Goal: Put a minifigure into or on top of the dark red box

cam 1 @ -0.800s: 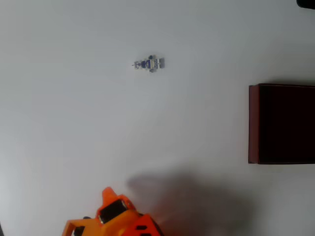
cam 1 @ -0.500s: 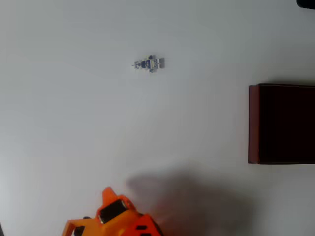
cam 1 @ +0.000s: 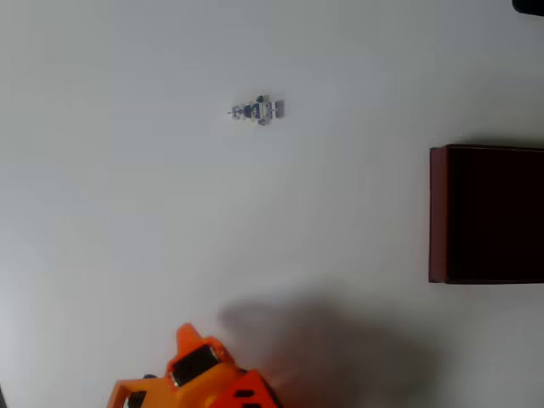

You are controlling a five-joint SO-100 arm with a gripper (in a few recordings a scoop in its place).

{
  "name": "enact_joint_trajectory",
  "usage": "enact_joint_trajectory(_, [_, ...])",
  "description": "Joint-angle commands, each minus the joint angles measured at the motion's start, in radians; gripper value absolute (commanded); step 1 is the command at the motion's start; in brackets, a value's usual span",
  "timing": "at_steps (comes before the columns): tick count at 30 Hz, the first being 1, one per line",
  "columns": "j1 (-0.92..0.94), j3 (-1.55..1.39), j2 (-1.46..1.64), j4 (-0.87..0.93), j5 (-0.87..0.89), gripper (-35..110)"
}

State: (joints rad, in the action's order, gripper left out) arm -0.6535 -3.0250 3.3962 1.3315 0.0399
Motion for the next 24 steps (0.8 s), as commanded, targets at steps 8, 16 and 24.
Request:
enact_joint_trajectory(8, [-0.015,0.005,0.015,0.028,0.008,0])
enact_joint_trajectory(16, [-0.015,0.005,0.015,0.028,0.009,0])
enact_joint_trajectory(24, [-0.003,0.000,0.014,-0.002,0.017,3])
